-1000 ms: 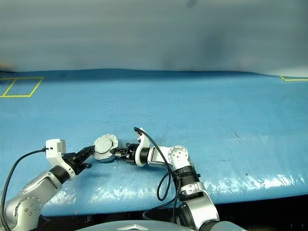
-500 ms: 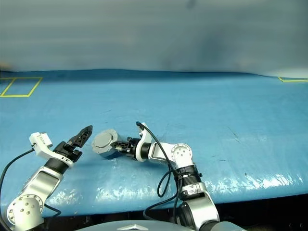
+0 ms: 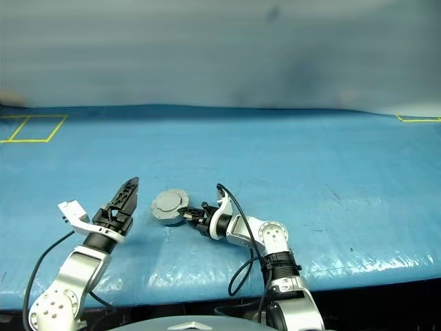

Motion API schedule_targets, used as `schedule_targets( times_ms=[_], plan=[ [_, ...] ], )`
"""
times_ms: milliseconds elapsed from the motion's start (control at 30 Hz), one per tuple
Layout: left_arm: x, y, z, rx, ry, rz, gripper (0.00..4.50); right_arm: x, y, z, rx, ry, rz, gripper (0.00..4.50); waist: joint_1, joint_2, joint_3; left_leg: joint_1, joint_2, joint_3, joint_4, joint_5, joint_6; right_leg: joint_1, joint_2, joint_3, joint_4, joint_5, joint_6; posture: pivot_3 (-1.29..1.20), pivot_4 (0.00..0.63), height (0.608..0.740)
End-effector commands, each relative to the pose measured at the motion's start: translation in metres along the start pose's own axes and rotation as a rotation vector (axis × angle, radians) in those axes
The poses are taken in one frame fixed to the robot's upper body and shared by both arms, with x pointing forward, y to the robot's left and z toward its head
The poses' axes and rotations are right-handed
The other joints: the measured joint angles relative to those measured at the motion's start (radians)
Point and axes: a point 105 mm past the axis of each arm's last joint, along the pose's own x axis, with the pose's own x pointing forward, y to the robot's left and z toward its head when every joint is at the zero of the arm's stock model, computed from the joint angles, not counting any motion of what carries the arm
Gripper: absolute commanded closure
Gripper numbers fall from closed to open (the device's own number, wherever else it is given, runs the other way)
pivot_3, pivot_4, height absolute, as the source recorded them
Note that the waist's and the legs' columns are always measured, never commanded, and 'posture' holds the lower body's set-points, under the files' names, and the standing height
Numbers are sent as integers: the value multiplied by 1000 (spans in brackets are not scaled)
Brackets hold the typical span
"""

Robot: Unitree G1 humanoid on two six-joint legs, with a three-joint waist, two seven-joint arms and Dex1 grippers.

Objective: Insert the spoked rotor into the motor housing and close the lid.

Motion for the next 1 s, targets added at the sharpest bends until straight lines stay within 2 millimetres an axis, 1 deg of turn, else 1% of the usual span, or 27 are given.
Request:
schedule_targets(
  times_ms=[33, 133, 300, 400, 500, 667, 767, 833, 1000],
  plan=[
    [8, -11, -2, -78, -13, -55, 0, 7, 151, 5, -190, -71, 439, 3251, -1, 1, -3, 4, 0, 0, 0, 0, 0, 1, 0, 0, 0, 0, -1, 0, 0, 740],
    [10, -10, -3, -73, -18, -48, 0, 5, 155, 5, -206, -81, 454, 3251, -3, 5, -12, 7, 0, 0, 1, 0, 0, 2, 0, 0, -1, -1, -1, 0, 0, 740],
    [10, -8, 4, -58, -45, -48, 0, -2, 160, 13, -199, -121, 490, 3251, -2, -1, -21, 7, -1, 0, 1, -1, 0, 3, -1, 0, -2, -1, -1, 0, 0, 740],
    [11, -9, 6, -49, -44, -53, 0, -6, 162, 18, -209, -146, 497, 3251, 0, -1, -25, 6, -1, 0, -1, -1, 0, 2, 0, 0, -3, -1, -1, 0, 0, 740],
    [13, -10, 4, -35, -25, -55, 0, -13, 159, 27, -222, -178, 484, 3251, 1, -2, -27, 6, 0, 0, -1, -2, 1, 2, 0, 0, -3, -1, -1, 0, 0, 740],
    [17, -5, -5, -5, 12, -33, 0, -23, 142, 43, -240, -236, 415, 3251, 3, -1, -31, 6, -1, 0, -1, -2, 1, 3, 0, 0, -4, -1, -1, 0, 0, 740],
    [18, -7, -9, -8, 22, -40, 0, -32, 135, 53, -244, -275, 387, 3251, 3, 0, -32, 6, -1, 0, -1, -2, 1, 3, 0, 0, -4, -1, -1, 0, 0, 740],
    [20, -8, -12, -7, 32, -47, 0, -37, 134, 58, -247, -297, 382, 3251, 3, 0, -32, 6, 0, 0, -1, -2, 1, 3, 0, 0, -4, -1, -1, 0, 0, 740],
    [22, -10, -13, -5, 43, -58, 0, -44, 140, 65, -264, -333, 404, 3251, 4, 0, -33, 6, -1, 0, -1, -2, 1, 3, 0, 0, -5, -1, -1, 0, 0, 740]
  ],
)
